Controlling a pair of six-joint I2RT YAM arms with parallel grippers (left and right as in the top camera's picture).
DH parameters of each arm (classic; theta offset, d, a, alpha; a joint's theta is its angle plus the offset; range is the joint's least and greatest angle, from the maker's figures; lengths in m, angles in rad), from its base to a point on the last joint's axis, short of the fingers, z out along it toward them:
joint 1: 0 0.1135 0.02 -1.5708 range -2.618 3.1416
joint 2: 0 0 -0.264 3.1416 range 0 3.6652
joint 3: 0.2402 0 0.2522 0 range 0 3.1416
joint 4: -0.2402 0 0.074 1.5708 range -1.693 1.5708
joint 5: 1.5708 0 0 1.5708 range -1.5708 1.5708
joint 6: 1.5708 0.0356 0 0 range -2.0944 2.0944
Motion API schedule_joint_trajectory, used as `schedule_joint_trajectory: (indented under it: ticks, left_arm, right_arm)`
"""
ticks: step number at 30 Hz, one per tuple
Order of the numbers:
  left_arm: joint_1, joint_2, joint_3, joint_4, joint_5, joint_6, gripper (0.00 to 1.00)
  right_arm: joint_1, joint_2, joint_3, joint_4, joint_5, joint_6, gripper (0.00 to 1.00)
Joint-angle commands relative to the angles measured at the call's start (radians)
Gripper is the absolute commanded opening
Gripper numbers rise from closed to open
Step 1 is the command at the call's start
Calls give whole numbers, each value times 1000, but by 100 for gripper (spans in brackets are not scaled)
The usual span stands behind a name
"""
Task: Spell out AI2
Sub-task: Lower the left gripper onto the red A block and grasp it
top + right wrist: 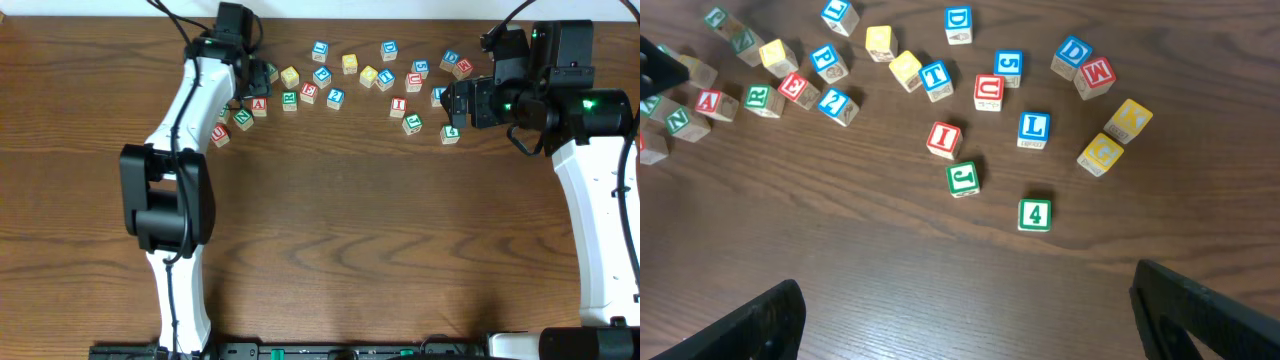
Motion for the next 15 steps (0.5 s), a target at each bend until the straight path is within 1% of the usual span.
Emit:
schedule_joint_trajectory:
  ticks: [1, 7, 15]
  left_arm:
    - [-16, 44, 19, 16, -13, -8, 72]
    - [-26, 90, 17, 30, -13, -8, 72]
    - [-38, 99, 16, 37, -13, -8, 72]
  right_arm:
    - [0, 2, 22, -1, -10, -5, 99]
    - [0, 2, 22, -1, -10, -5, 99]
    - [0, 2, 22, -1, -10, -5, 99]
